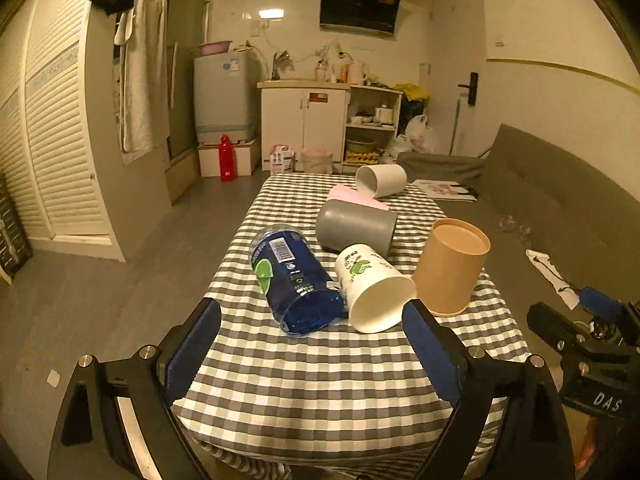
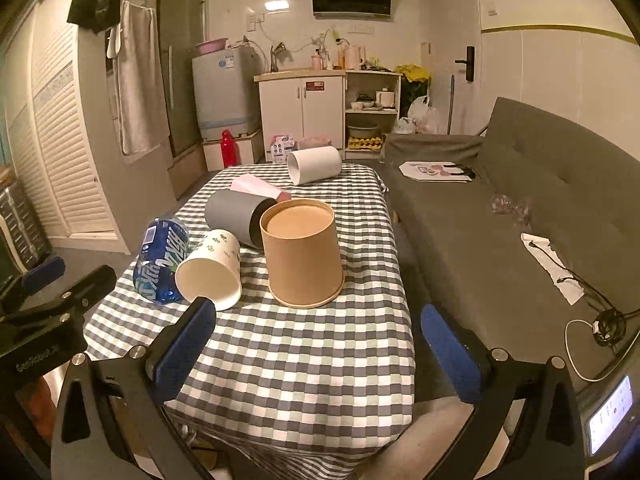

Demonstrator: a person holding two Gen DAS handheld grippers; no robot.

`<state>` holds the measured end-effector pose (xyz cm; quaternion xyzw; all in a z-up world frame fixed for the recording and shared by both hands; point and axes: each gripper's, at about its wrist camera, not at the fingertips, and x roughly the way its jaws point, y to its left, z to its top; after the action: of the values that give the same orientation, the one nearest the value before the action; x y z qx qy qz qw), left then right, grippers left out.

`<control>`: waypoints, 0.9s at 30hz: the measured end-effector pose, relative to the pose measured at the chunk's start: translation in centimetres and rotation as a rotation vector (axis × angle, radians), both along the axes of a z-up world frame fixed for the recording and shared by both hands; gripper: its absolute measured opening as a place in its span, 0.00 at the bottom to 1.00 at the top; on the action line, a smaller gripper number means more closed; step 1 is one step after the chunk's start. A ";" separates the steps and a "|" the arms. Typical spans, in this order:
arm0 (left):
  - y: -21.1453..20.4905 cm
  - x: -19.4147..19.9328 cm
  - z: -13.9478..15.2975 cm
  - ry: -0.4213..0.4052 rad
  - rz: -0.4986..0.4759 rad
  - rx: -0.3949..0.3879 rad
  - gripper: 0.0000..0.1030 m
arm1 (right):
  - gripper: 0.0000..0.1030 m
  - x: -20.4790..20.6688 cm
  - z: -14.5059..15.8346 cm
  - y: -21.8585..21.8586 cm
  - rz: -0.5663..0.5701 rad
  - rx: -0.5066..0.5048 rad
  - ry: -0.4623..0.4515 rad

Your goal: Flip cup upside down

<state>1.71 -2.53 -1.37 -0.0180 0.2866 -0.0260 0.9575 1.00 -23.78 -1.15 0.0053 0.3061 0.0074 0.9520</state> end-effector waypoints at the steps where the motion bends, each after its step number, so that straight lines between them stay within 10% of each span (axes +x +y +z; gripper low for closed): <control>1: 0.1 0.0 0.0 -0.002 0.001 -0.001 0.92 | 1.00 0.0 -0.1 0.1 0.001 -0.004 0.001; 27: 0.0 0.7 -1.0 0.023 -0.017 0.006 0.92 | 1.00 0.0 -0.6 0.6 0.003 -0.029 0.015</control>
<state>2.41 -2.51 -2.41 -0.0130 0.2976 -0.0331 0.9540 0.98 -23.19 -1.72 -0.0088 0.3133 0.0045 0.9496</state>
